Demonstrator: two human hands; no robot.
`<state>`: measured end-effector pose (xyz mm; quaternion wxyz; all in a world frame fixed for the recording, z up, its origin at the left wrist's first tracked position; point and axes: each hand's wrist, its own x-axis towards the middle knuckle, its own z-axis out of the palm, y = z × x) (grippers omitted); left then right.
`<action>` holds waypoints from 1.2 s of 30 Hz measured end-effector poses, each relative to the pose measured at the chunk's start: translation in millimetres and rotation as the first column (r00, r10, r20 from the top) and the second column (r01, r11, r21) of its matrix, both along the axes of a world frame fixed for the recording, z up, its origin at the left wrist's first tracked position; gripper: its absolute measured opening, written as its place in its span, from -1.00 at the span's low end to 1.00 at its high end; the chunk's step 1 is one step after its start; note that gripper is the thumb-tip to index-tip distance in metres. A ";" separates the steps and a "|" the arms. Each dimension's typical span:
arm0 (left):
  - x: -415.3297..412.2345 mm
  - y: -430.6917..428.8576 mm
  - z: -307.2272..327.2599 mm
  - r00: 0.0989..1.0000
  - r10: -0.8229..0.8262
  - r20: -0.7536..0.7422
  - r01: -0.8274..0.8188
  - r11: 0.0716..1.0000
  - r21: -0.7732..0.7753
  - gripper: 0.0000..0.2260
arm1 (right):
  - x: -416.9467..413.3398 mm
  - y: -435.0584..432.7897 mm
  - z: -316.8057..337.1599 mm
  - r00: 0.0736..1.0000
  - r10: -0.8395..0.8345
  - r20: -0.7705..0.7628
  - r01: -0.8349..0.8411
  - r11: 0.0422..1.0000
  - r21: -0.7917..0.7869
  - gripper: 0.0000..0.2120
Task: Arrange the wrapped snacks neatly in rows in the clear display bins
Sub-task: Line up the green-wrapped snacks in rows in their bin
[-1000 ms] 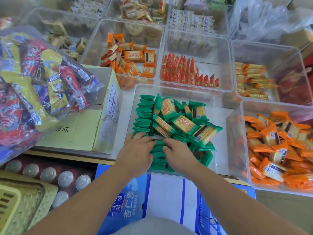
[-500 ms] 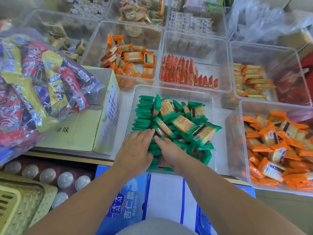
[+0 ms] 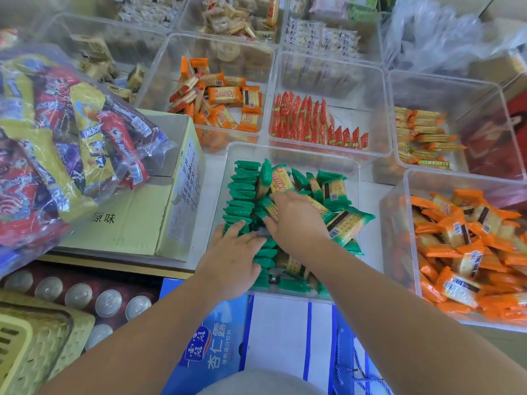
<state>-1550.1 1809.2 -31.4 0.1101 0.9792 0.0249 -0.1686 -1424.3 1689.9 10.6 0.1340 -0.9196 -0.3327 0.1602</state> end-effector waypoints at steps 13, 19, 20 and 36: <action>1.0 2.1 -3.6 1.000 0.015 0.002 -0.015 0.999 -0.045 -0.48 | 18.4 37.0 -22.7 0.993 0.094 0.076 -0.070 0.959 -0.273 -0.59; -1.6 2.4 -2.7 1.000 0.018 -0.003 -0.018 0.999 -0.045 -0.48 | 30.9 10.8 1.0 1.000 -0.002 -0.002 0.001 0.990 -0.144 -0.53; -1.5 2.4 -2.4 1.000 0.019 -0.003 -0.019 0.999 -0.047 -0.48 | 31.8 6.4 3.8 1.000 -0.011 -0.015 0.010 0.993 -0.116 -0.49; -9.2 1.9 6.0 0.933 0.201 0.298 -0.139 0.967 -0.215 -0.74 | 7.2 3.2 -23.7 0.971 0.166 -0.170 -0.194 0.966 -0.168 -0.56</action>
